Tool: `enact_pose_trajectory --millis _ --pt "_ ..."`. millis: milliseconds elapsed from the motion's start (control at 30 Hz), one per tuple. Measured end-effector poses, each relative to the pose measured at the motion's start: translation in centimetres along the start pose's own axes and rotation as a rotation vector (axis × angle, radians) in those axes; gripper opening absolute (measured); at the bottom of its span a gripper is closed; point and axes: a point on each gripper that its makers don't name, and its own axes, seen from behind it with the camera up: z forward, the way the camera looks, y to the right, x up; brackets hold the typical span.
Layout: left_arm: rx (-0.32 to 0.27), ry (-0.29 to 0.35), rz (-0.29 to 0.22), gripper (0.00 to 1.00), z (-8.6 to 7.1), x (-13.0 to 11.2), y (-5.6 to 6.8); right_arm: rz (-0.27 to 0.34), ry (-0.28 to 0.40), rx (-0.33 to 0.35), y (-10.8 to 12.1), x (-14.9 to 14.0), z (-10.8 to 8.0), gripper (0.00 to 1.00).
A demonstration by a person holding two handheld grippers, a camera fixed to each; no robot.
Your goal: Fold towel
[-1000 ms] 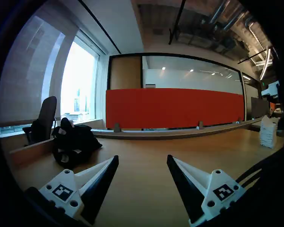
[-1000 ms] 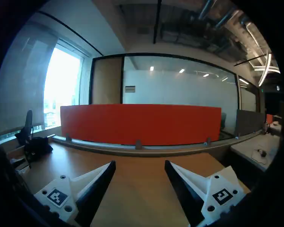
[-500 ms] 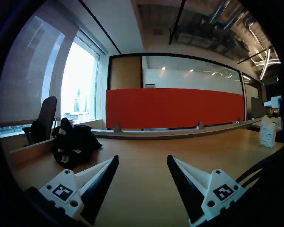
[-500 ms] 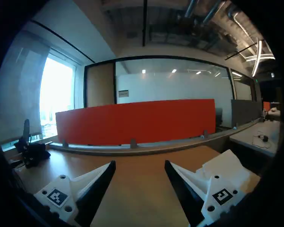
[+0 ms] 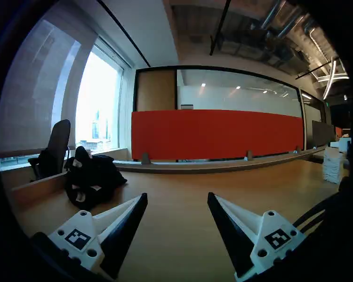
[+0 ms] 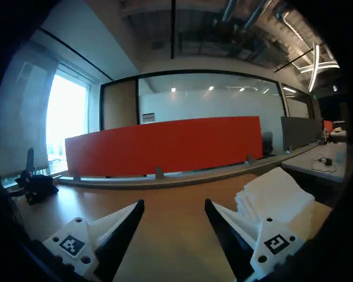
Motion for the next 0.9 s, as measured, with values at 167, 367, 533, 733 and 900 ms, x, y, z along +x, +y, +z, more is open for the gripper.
enact_pose_trajectory --millis 167,367,533,733,900 --pt "0.0 0.0 0.0 0.94 0.0 0.0 0.0 -0.025 0.006 0.002 0.4 -1.2 -0.2 0.99" --pt "0.0 0.0 0.0 0.94 0.0 0.0 0.0 -0.027 0.001 -0.006 1.0 -2.7 -0.4 0.99" --pt "0.0 0.0 0.0 0.94 0.0 0.0 0.0 -0.018 -0.002 -0.01 1.4 -3.3 -0.4 0.99" --pt "0.0 0.0 0.0 0.94 0.0 0.0 0.0 -0.019 0.008 -0.019 1.7 -3.5 -0.5 0.99" --pt "0.0 0.0 0.0 0.94 0.0 0.0 0.0 -0.019 0.011 -0.016 1.6 -3.5 -0.8 0.99"
